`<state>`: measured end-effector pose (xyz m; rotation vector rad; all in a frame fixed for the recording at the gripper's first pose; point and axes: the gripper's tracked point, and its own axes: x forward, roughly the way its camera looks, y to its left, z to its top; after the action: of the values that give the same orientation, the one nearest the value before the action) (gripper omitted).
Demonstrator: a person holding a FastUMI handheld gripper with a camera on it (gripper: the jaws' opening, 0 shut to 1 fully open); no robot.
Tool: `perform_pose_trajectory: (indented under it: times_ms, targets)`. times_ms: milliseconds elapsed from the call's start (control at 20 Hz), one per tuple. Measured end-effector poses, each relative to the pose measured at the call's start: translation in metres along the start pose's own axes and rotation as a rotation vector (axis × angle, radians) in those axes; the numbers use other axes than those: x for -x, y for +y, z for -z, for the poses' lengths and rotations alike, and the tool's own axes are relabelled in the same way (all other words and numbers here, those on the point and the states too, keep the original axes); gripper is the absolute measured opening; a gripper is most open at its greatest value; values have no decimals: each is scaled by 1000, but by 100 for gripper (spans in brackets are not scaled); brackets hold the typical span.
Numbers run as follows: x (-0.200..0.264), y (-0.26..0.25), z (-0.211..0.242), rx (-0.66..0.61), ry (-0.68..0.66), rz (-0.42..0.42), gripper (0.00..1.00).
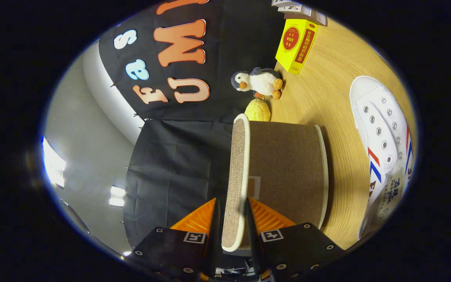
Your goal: Open the storage box then place both shoes into the box .Put the left shoe in first, then the right shoe, with the right side of both shoes facing outward in a uniform manner.
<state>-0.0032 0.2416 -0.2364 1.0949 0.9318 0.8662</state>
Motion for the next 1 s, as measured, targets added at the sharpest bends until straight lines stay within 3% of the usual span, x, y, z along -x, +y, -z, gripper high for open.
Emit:
perform_pose_trajectory:
  times_ms: [150,200,300,450,550,700,1000]
  targets:
    - [-7,5,4,-5,1,4,19]
    - [-10,7,4,-3,-6,3,8]
    - [-14,14,8,-6,-6,-16,0]
    - [-19,25,13,19,-5,-22,1]
    - [-21,51,7,1,-37,-89,1]
    - [-29,65,0,69,-43,-44,1]
    - [-68,135,3,178,-52,-51,2]
